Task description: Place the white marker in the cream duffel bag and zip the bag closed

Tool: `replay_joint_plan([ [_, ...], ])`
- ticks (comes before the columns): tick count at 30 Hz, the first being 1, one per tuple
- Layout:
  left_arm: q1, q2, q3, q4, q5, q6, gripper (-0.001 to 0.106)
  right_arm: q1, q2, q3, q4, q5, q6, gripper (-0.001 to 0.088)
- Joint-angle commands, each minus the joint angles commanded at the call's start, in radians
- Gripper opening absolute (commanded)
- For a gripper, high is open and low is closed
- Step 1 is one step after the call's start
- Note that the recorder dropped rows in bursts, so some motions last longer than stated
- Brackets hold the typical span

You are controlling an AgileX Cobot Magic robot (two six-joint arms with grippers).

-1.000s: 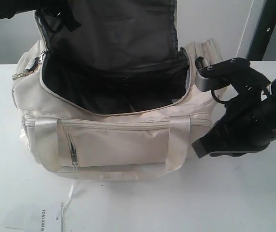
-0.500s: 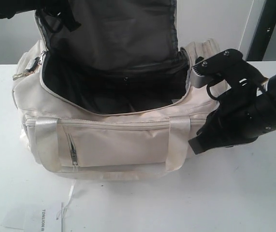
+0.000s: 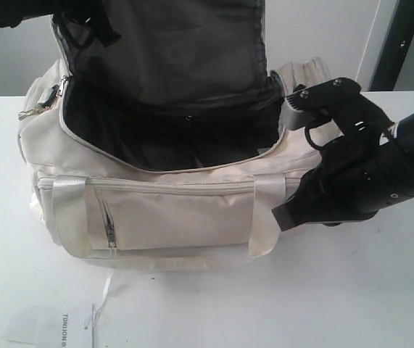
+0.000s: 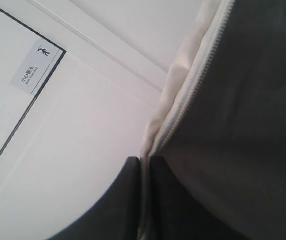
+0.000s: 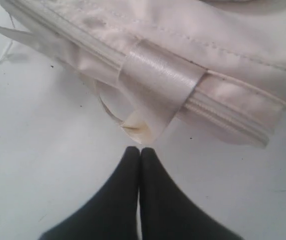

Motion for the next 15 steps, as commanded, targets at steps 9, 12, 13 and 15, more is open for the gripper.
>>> replay_joint_plan([
  [9,0.000,0.000,0.000,0.000,0.000,0.000,0.013,0.000,0.000,0.000,-0.004,-0.036,0.000,0.0000],
  [12,0.000,0.000,0.000,0.000,0.000,0.000,0.013,0.000,0.000,0.000,-0.004,-0.038,0.000,0.0000],
  [13,0.000,0.000,0.000,0.000,0.000,0.000,0.013,0.000,0.000,0.000,-0.004,-0.038,0.000,0.0000],
  [15,0.000,0.000,0.000,0.000,0.000,0.000,0.013,0.000,0.000,0.000,-0.004,-0.052,0.000,0.0000],
])
